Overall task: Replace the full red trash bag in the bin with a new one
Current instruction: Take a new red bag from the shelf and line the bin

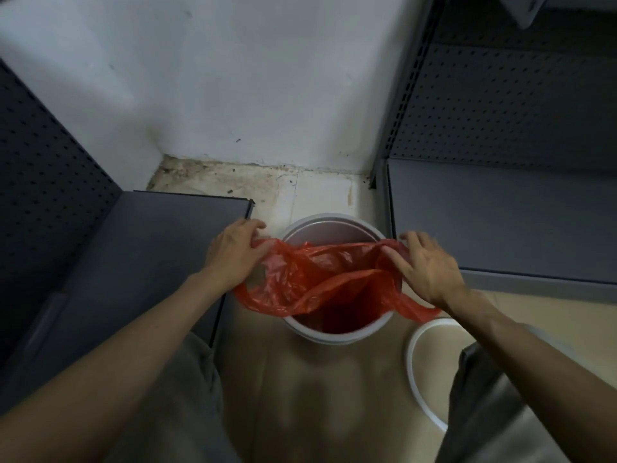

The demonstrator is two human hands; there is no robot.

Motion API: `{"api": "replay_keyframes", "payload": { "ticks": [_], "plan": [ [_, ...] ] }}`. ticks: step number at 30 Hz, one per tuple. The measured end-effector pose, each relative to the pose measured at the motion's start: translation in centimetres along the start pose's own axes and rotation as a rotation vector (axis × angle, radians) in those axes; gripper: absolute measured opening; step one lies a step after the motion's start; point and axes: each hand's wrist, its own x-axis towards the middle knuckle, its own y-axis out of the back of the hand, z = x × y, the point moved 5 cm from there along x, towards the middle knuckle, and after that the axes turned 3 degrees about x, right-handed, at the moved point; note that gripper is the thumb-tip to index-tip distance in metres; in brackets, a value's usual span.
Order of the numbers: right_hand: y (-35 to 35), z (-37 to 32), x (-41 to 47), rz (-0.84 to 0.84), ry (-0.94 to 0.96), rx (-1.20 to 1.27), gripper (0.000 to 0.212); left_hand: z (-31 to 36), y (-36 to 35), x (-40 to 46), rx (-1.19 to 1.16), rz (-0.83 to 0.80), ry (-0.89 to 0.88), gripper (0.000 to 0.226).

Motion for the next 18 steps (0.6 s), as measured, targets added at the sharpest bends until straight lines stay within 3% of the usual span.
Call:
{"api": "replay_keyframes", "payload": {
  "ticks": [3,6,8,10,14,16,18],
  "plan": [
    [1.6,-1.6,0.0,0.152,0.125,-0.102,0.06,1.3,1.3,-0.7,0.07,0.082,-0.199,0.054],
    [2.9,-4.0,-0.5,0.285,0.271,-0.083,0.038,2.9,2.5,-1.6,0.143,0.175,-0.342,0.046],
    [2.8,-5.4,-0.9,0.232,0.327,-0.007,0.024,4.9,2.9,-2.9,0.173,0.227,-0.477,0.029],
    [2.0,-6.0,-1.2,0.128,0.32,0.063,0.022,7.1,2.1,-4.6,0.15,0.155,-0.612,0.026],
    [-0.3,-5.4,-1.4,-0.064,0.204,0.114,0.043,9.3,-2.0,-6.7,0.184,-0.127,-0.611,0.052],
    [-1.1,-4.9,-1.9,-0.115,0.175,0.101,0.059,9.1,-3.7,-6.7,0.258,-0.155,-0.571,0.059],
    [-1.4,-4.6,-2.6,-0.134,0.166,0.085,0.071,8.6,-4.3,-6.7,0.293,-0.151,-0.546,0.052]
  ]
}}
